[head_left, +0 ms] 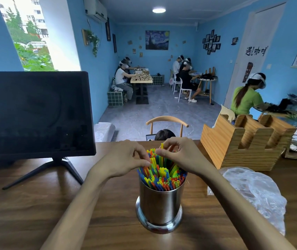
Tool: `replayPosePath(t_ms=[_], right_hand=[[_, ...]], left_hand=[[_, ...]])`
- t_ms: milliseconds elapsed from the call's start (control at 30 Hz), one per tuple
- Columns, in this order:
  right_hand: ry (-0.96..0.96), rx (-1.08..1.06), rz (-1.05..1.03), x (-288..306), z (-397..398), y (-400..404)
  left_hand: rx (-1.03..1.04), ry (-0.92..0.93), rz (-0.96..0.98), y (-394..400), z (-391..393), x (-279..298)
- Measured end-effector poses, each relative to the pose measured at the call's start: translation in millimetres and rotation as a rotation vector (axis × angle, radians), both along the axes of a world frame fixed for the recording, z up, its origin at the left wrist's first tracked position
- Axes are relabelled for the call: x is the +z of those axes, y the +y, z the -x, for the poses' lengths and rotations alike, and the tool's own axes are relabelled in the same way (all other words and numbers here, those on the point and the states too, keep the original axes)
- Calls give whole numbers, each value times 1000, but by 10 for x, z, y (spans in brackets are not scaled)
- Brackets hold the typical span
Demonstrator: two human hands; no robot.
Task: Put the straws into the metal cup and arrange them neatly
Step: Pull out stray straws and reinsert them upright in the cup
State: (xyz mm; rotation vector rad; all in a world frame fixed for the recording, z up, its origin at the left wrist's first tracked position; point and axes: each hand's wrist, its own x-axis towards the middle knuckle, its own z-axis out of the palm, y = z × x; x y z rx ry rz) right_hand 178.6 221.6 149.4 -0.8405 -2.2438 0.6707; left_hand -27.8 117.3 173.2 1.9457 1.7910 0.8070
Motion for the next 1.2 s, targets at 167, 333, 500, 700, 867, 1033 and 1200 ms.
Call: replayPosePath(t_ms=[167, 333, 500, 700, 867, 1033, 1200], right_hand=[[-19, 10, 19, 27, -21, -44], [11, 52, 82, 110, 5, -110], [66, 190, 139, 225, 68, -212], [117, 289, 105, 285, 96, -296], [479, 234, 250, 410, -28, -203], [882, 64, 540, 519, -182, -84], [883, 3, 413, 544, -102, -52]], left_hand=[[9, 13, -105, -33, 6, -27], [6, -167, -269, -73, 14, 168], [43, -474, -467, -36, -62, 330], [163, -700, -841, 7, -107, 539], [290, -939, -909, -52, -21, 556], [234, -612, -441, -123, 45, 409], [-72, -261, -10, -126, -45, 255]])
